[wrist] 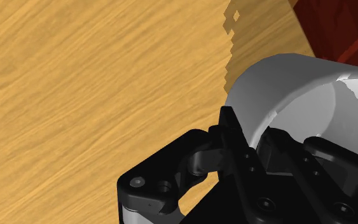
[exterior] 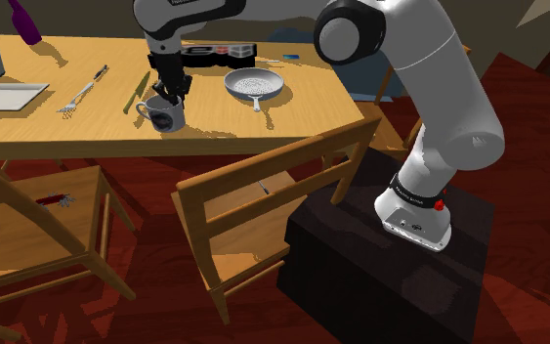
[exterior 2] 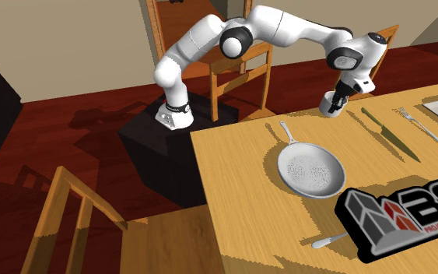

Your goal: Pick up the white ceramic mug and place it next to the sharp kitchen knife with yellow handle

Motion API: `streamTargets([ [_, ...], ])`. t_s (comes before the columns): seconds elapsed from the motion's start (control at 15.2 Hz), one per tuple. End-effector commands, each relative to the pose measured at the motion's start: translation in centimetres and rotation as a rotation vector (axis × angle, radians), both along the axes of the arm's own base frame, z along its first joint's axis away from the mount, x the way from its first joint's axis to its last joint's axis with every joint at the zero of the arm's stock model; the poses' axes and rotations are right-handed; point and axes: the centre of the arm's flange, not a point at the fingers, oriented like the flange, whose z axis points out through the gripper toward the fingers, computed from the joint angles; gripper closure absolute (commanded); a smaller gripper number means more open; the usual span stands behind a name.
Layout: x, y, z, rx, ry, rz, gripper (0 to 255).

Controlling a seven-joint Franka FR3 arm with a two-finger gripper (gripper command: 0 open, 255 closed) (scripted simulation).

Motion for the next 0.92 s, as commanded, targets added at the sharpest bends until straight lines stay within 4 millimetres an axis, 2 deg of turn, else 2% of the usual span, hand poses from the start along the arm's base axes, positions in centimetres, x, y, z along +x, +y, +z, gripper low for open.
streamTargets([
  [0.0, 0.0, 0.0, -0.1, 0.000, -0.001, 0.000, 255],
  [0.26, 0.0, 0.0, -0.1, 0.000, -0.001, 0.000, 255],
  [0.33, 0.0, 0.0, -0.1, 0.000, -0.001, 0.000, 0],
  [0.66, 0.0, 0.0, -0.1, 0.000, -0.001, 0.000, 0],
  [0.86, 0.3, -0.2, 3.9, 0.000, -0.001, 0.000, 0],
])
